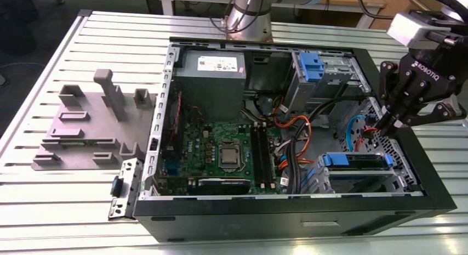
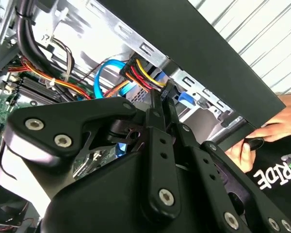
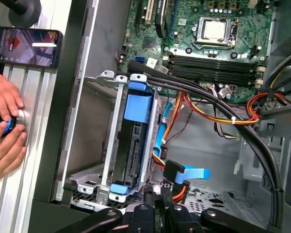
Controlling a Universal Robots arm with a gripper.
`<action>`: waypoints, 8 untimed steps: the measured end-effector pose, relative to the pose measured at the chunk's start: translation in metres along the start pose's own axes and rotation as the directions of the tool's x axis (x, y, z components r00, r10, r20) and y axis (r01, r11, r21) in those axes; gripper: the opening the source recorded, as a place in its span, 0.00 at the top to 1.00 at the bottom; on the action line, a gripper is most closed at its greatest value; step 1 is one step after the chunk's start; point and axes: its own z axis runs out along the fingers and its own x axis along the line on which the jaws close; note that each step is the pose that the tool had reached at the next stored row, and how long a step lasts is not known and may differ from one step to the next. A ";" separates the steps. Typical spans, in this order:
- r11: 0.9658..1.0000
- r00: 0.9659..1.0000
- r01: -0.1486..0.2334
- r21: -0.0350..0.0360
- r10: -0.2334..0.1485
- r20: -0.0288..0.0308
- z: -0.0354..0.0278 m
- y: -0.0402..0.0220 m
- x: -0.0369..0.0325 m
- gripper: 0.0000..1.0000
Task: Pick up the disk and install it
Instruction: 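Insert the first disk wire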
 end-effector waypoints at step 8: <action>1.000 1.000 -0.001 0.005 0.001 0.000 0.0022 0.0102 0.0061 0.82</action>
